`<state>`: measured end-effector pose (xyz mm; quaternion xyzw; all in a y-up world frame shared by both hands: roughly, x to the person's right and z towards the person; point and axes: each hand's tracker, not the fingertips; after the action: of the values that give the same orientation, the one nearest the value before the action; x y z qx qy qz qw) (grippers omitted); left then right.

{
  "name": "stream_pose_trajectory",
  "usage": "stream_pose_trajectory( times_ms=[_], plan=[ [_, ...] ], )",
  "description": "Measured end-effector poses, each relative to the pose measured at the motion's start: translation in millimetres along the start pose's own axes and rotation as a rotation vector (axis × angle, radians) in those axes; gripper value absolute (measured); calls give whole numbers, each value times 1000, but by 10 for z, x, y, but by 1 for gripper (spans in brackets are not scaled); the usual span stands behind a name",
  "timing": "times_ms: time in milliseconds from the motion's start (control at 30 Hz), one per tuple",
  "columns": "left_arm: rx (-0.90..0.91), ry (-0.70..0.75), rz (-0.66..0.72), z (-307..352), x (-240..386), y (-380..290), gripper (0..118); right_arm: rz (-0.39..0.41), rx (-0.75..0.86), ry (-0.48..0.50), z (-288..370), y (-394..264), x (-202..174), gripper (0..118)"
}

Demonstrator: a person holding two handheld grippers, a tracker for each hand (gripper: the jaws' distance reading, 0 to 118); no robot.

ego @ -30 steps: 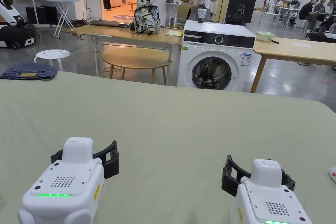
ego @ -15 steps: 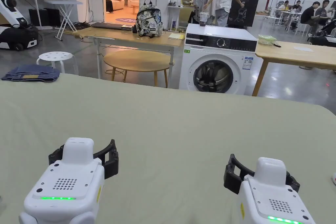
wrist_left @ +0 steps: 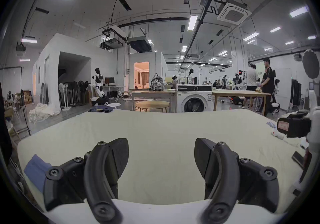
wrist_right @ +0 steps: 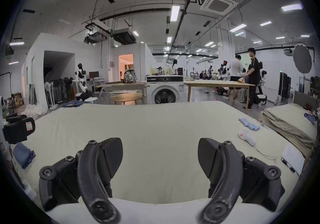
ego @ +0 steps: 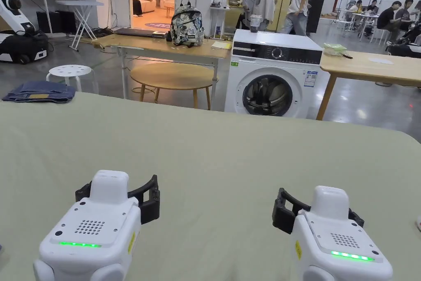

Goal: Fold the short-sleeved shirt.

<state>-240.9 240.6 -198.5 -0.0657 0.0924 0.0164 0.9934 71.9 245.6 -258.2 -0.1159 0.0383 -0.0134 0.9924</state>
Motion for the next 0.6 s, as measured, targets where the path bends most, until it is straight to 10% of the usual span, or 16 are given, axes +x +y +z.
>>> stream_pose_trajectory(
  times_ms=[600],
  plan=[
    [-18, 4, -23, 0, 50, 17, 81, -29, -49, -106, -17, 71, -52, 92]
  ],
)
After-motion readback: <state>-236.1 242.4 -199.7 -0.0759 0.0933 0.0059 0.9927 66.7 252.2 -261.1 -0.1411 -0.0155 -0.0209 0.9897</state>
